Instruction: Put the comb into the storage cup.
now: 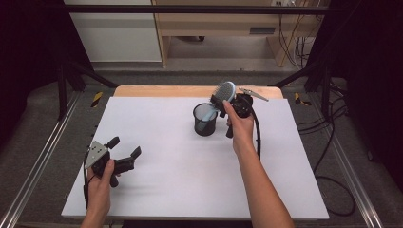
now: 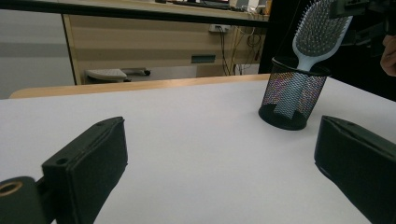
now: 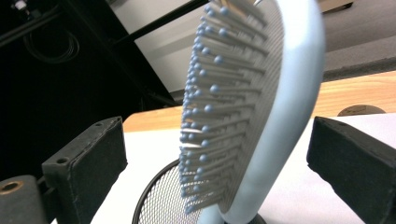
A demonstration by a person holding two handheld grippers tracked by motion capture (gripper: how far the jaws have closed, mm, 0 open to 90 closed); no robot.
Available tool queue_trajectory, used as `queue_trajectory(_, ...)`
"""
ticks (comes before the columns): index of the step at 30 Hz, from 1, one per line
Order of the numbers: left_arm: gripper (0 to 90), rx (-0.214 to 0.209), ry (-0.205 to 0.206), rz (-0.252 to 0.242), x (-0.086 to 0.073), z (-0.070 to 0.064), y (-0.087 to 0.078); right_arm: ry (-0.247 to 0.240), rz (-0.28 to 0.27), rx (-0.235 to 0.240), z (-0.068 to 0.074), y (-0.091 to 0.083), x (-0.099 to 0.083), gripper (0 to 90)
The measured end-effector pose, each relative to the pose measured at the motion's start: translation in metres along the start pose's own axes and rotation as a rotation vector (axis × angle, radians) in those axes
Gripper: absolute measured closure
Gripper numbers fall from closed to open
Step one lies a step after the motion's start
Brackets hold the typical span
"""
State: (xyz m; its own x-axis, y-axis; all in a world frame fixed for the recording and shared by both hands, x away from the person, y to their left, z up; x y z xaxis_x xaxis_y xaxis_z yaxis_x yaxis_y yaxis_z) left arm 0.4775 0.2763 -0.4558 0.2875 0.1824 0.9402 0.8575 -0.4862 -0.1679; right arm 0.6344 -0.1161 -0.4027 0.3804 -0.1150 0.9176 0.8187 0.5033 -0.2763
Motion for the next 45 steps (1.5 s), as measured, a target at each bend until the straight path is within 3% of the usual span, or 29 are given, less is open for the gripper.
queue_trajectory(14, 2.8, 0.001, -0.001, -0.001, 0.0, 0.0, 0.0, -0.092, -0.002, -0.042, 0.004, -0.006, 0.003, 9.6)
queue_trajectory(17, 2.8, 0.001, -0.001, 0.0, 0.0, 0.0, 0.0, -0.134, -0.007, -0.068, 0.003, -0.008, 0.004, 9.7)
queue_trajectory(27, 2.8, 0.003, -0.001, -0.001, 0.0, 0.0, 0.0, -0.206, -0.042, -0.139, 0.0, -0.015, 0.008, 6.9)
queue_trajectory(36, 2.8, 0.007, -0.006, -0.007, 0.001, 0.002, -0.002, -0.326, -0.059, -0.188, 0.004, -0.022, 0.01, 6.7)
queue_trajectory(45, 2.7, 0.012, -0.013, -0.009, 0.001, 0.004, -0.002, -0.346, -0.069, -0.18, 0.007, -0.031, 0.014, 6.2)
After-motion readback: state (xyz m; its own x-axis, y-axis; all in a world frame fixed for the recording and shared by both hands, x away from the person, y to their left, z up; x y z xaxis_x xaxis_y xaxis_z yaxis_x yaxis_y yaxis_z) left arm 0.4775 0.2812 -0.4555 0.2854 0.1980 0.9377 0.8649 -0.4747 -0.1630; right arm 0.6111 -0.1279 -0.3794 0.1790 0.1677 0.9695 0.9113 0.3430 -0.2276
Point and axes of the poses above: each handheld gripper's, and its own axes: y roughly forward along the jaws, x roughly out of its top, z roughly to its left, the point moved 3 cm from there along y, roughly forward along the jaws, and after that the axes turned 12 degrees about -y, right-handed, at the moved point
